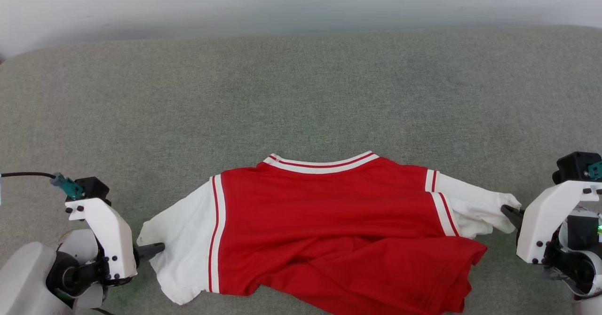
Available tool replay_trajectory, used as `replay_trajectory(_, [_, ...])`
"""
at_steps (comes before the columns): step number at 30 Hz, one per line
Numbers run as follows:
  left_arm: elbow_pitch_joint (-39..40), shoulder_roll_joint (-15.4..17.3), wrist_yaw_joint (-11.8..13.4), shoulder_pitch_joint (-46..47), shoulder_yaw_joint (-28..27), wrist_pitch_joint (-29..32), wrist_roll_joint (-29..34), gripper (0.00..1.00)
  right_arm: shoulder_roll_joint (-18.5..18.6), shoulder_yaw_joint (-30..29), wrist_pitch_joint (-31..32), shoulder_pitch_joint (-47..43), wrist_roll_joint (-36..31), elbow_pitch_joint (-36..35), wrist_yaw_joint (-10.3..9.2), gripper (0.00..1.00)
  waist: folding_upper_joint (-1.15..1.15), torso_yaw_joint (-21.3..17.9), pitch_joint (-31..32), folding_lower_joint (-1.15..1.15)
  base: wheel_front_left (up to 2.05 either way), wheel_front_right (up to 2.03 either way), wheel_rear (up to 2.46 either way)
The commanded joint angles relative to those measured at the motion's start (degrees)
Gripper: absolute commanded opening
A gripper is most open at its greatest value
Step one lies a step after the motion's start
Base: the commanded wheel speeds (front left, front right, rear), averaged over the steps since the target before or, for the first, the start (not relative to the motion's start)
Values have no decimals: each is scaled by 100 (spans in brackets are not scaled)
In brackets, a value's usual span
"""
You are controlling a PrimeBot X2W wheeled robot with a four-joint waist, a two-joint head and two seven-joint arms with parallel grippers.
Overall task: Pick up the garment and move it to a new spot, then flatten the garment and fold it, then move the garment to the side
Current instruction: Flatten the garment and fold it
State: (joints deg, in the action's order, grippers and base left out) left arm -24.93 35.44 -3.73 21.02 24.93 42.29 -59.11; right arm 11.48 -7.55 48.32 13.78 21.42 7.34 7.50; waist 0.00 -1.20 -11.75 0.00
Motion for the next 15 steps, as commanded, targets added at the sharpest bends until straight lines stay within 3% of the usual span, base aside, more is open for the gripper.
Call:
replay_trajectory(1, [-271,-521,-87,-346,386,241,-125,47,-23,-15,-54,50,18,34,-2,0,0,-25,-16,0,0,0,0])
replay_trajectory(2, [-331,-586,-123,-338,425,261,-146,27,-21,-15,-66,60,21,56,-2,0,0,-35,-16,0,0,0,0])
replay_trajectory(3, [-387,-644,-141,-324,444,233,-162,0,-15,-16,-82,64,21,80,-2,0,0,-41,-11,0,0,0,0])
replay_trajectory(6, [-474,-706,-204,-213,436,-6,-73,0,20,-52,-101,73,7,129,-2,0,0,-35,25,0,0,0,0])
replay_trajectory(15, [-478,-244,-80,393,247,-1071,670,0,170,-119,-263,142,-99,228,-2,0,0,99,436,0,0,0,0])
